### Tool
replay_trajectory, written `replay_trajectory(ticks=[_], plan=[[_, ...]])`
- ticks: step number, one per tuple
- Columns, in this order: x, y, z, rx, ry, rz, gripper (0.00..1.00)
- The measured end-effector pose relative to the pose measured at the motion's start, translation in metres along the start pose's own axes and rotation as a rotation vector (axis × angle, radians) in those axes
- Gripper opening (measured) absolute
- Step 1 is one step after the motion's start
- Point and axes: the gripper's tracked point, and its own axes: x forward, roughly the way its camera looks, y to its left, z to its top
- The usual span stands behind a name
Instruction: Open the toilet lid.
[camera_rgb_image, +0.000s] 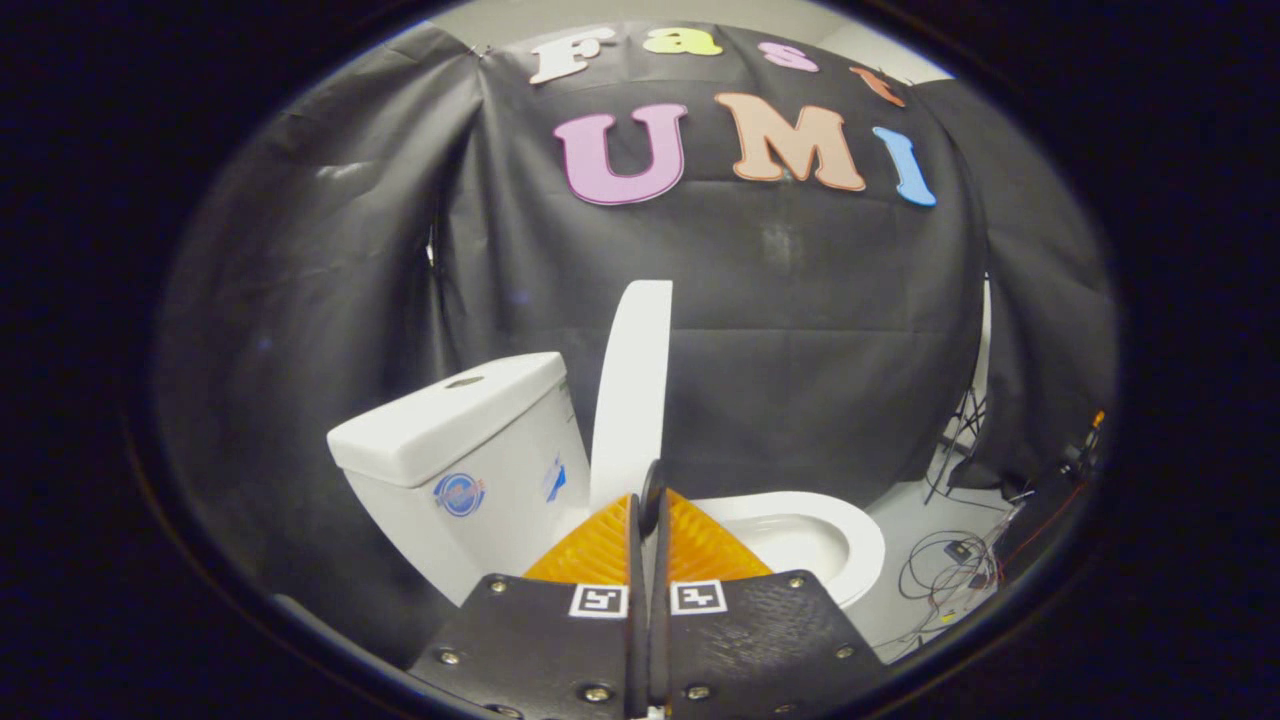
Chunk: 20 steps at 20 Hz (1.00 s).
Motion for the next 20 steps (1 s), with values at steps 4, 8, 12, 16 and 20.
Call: replay_trajectory(ticks=[4,8,12,16,20], plan=[[-0.002,0.012,-0.002,-0.003,0.002,0.033,0.01],[-0.001,0.02,-0.001,-0.048,-0.012,0.056,0.02],[0.0,0.03,-0.002,-0.063,-0.033,0.077,0.02],[0.0,0.04,0.001,-0.063,-0.078,0.086,0.02],[-0.001,0.047,-0.003,-0.053,-0.089,0.106,0.02]])
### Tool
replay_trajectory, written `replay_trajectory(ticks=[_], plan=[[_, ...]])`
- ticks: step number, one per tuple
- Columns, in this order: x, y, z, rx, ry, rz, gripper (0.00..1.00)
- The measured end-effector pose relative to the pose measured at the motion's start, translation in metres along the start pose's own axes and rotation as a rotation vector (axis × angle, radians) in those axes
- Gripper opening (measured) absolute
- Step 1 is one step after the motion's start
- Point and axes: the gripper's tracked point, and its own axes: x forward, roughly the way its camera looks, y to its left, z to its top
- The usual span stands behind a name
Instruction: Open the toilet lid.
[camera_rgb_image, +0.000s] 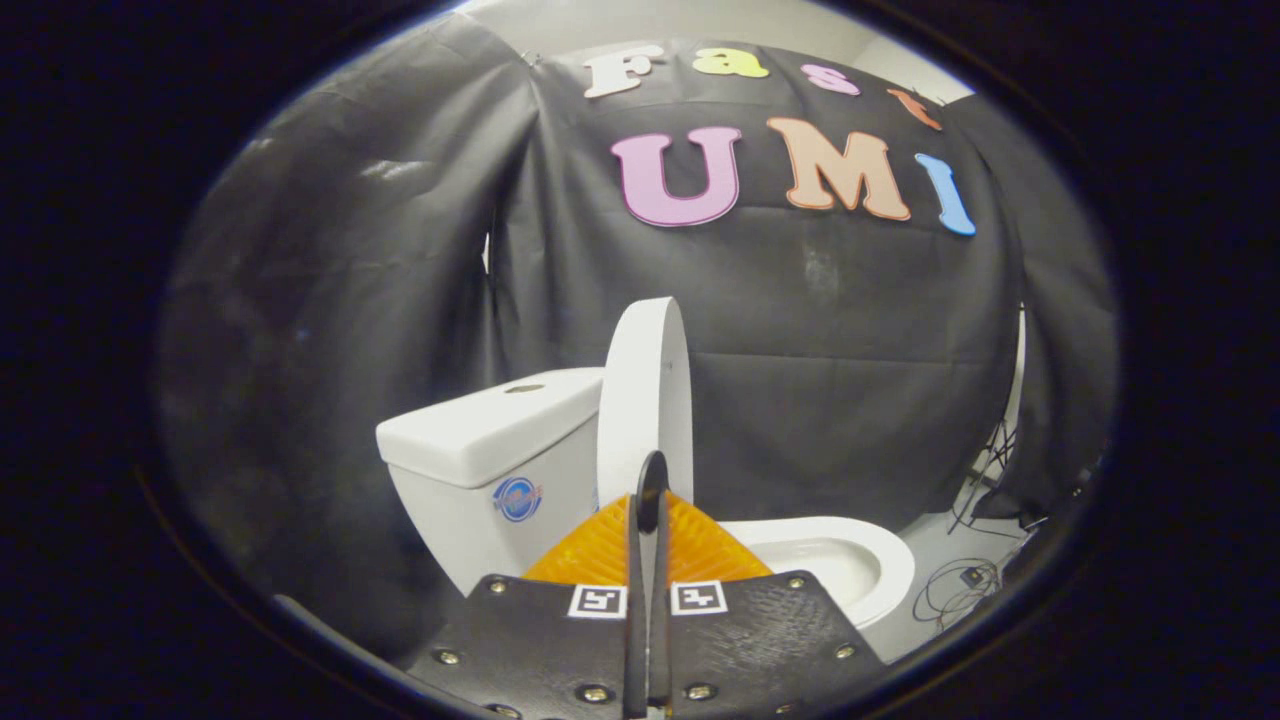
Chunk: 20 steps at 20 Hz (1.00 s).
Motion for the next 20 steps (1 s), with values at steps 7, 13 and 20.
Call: replay_trajectory(ticks=[7,13,20], plan=[[0.003,0.015,-0.001,-0.03,-0.019,0.045,0.03],[0.003,0.028,-0.006,-0.041,-0.015,0.088,0.03],[-0.006,0.032,-0.008,-0.041,0.004,0.116,0.04]])
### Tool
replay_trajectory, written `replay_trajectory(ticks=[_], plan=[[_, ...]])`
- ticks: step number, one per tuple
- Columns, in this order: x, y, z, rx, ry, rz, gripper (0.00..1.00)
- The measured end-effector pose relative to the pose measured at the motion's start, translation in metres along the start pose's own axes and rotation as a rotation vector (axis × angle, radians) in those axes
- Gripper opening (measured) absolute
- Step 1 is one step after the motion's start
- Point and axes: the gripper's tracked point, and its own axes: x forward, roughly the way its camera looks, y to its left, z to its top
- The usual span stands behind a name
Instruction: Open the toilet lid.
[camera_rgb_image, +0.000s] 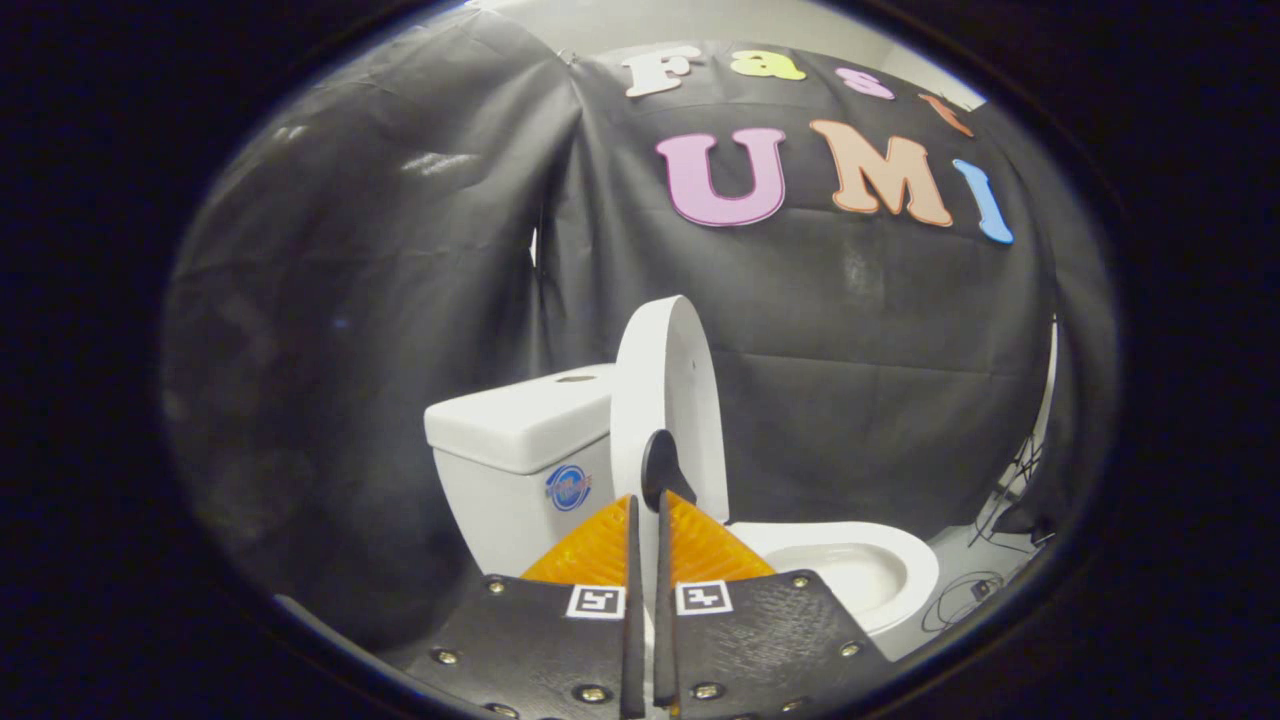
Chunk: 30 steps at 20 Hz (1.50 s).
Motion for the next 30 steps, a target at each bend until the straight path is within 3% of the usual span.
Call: replay_trajectory(ticks=[3,8,13,18,21,23,30], plan=[[-0.008,-0.003,0.004,-0.018,-0.001,0.008,0.07],[-0.027,-0.023,0.0,0.007,0.034,-0.007,0.5],[-0.05,-0.056,0.001,0.003,0.031,-0.052,0.8],[-0.074,-0.086,-0.014,-0.031,0.057,-0.076,0.89],[-0.085,-0.105,-0.02,-0.027,0.068,-0.093,0.9],[-0.091,-0.116,-0.018,-0.033,0.057,-0.092,0.97],[-0.129,-0.172,-0.032,-0.033,0.019,-0.128,0.97]])
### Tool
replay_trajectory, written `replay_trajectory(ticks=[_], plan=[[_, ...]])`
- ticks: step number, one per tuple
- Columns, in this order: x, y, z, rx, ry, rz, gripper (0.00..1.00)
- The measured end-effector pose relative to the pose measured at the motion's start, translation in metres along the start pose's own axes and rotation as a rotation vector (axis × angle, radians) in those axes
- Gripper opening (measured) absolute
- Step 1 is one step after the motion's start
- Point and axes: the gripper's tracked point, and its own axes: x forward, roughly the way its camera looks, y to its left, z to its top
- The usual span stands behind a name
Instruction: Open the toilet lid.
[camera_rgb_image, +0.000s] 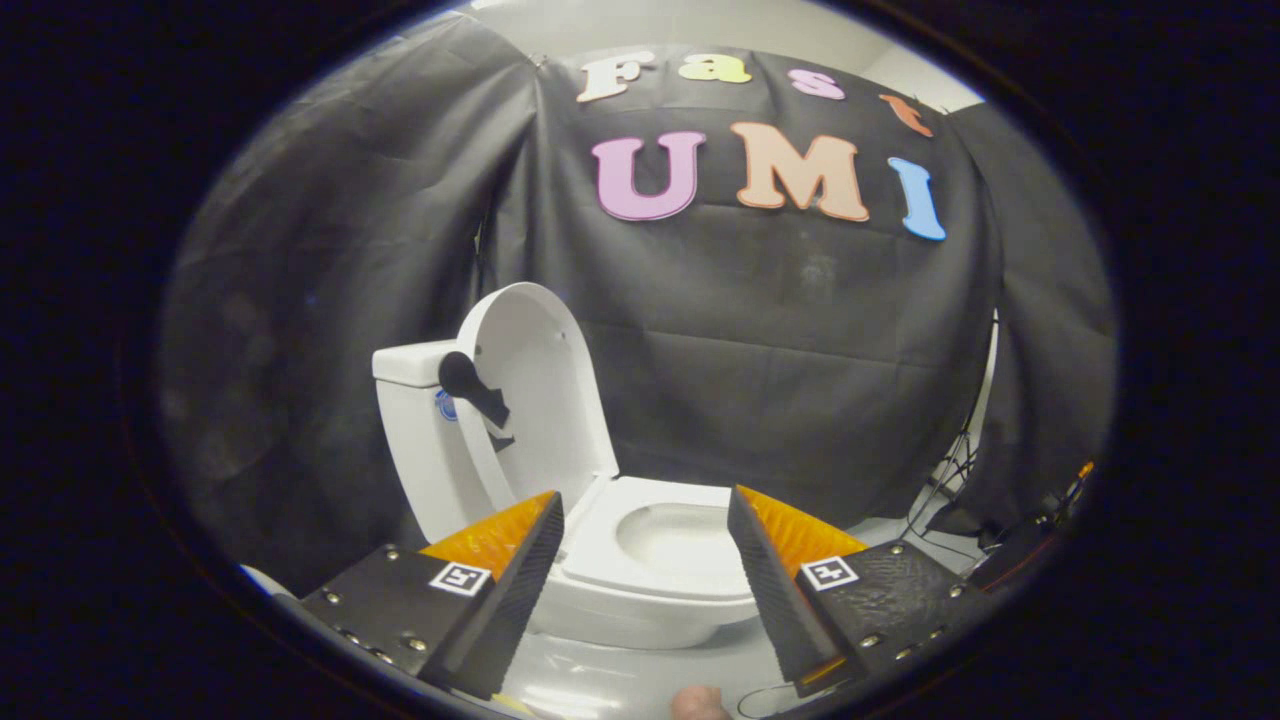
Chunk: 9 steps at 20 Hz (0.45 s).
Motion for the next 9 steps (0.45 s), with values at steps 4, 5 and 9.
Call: replay_trajectory(ticks=[4,5,9], plan=[[-0.012,-0.036,-0.015,0.013,-0.003,-0.039,0.97],[-0.014,-0.045,-0.011,0.013,-0.018,-0.05,0.97],[-0.025,-0.077,-0.011,0.058,-0.039,-0.1,0.97]])
